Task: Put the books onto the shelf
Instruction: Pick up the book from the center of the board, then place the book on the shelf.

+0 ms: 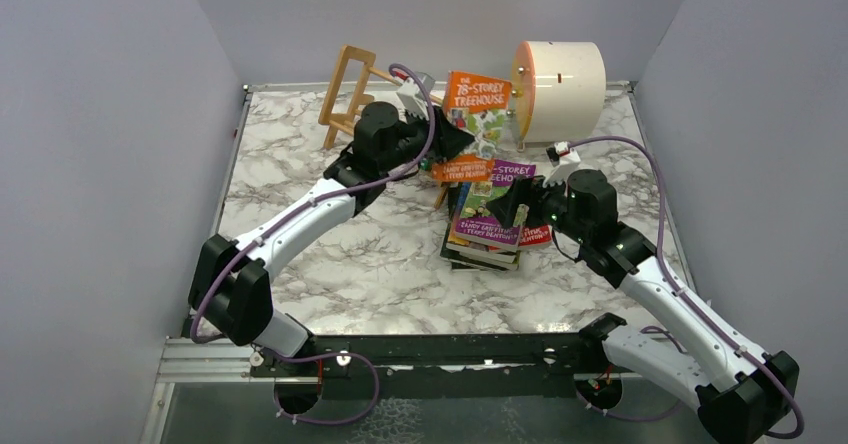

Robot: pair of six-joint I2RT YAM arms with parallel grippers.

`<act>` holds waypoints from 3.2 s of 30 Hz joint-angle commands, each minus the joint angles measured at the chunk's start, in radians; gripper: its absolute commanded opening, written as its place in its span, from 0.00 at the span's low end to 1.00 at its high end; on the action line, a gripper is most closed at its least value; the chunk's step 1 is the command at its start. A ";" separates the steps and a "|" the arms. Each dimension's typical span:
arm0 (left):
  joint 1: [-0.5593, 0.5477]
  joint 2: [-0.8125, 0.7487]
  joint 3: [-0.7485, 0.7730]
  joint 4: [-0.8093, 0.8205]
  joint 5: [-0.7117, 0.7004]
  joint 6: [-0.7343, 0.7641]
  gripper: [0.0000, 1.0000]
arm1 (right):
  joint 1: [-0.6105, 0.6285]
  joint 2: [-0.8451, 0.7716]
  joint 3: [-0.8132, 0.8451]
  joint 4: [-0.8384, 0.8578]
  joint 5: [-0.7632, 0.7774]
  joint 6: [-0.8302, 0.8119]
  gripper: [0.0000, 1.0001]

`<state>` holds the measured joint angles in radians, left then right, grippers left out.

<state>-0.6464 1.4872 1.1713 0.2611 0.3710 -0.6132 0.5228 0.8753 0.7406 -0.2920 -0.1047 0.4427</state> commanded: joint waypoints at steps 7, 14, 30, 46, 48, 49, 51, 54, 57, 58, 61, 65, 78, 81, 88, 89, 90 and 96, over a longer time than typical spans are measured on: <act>0.178 -0.058 0.106 0.044 -0.371 0.374 0.00 | 0.005 -0.014 0.004 -0.041 0.053 -0.036 0.94; 0.252 -0.017 0.144 0.093 -0.379 0.473 0.00 | 0.005 -0.010 -0.005 -0.040 0.054 -0.036 0.94; 0.326 0.207 0.109 0.270 -0.175 0.582 0.00 | 0.005 0.013 0.010 -0.048 0.048 -0.035 0.94; 0.324 0.314 0.151 0.185 -0.087 0.420 0.00 | 0.005 0.021 0.006 -0.044 0.039 -0.025 0.94; 0.324 0.321 0.151 0.173 -0.082 0.416 0.00 | 0.005 0.021 0.003 -0.042 0.039 -0.022 0.94; 0.324 0.323 0.152 0.167 -0.079 0.414 0.00 | 0.005 0.022 0.001 -0.042 0.039 -0.021 0.94; 0.321 0.332 0.153 0.159 -0.069 0.413 0.00 | 0.005 0.023 -0.002 -0.038 0.037 -0.018 0.94; 0.320 0.346 0.159 0.152 -0.053 0.412 0.00 | 0.005 0.028 -0.002 -0.034 0.033 -0.016 0.94; 0.318 0.365 0.167 0.151 -0.037 0.415 0.00 | 0.005 0.033 0.002 -0.035 0.031 -0.016 0.94; 0.317 0.372 0.172 0.151 -0.032 0.417 0.00 | 0.005 0.033 0.003 -0.037 0.032 -0.016 0.94; 0.315 0.392 0.177 0.152 -0.018 0.421 0.00 | 0.005 0.039 0.011 -0.042 0.034 -0.016 0.94; 0.315 0.415 0.203 0.151 0.000 0.420 0.00 | 0.005 0.043 0.016 -0.045 0.036 -0.016 0.94; 0.297 0.470 0.232 0.151 0.027 0.427 0.00 | 0.005 0.057 0.022 -0.042 0.042 -0.013 0.94; 0.293 0.481 0.236 0.152 0.037 0.428 0.00 | 0.004 0.060 0.019 -0.040 0.040 -0.013 0.94; 0.284 0.512 0.255 0.152 0.076 0.411 0.02 | 0.005 0.056 0.016 -0.041 0.042 -0.011 0.94; 0.283 0.515 0.259 0.152 0.083 0.409 0.06 | 0.005 0.055 0.016 -0.041 0.042 -0.012 0.94; 0.283 0.517 0.261 0.151 0.088 0.406 0.10 | 0.005 0.055 0.015 -0.041 0.041 -0.012 0.94; 0.279 0.505 0.259 0.150 0.099 0.403 0.28 | 0.005 0.049 0.012 -0.041 0.042 -0.010 0.94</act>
<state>-0.3523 1.9930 1.3998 0.3565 0.4198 -0.1940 0.5228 0.9306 0.7414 -0.3393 -0.0761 0.4213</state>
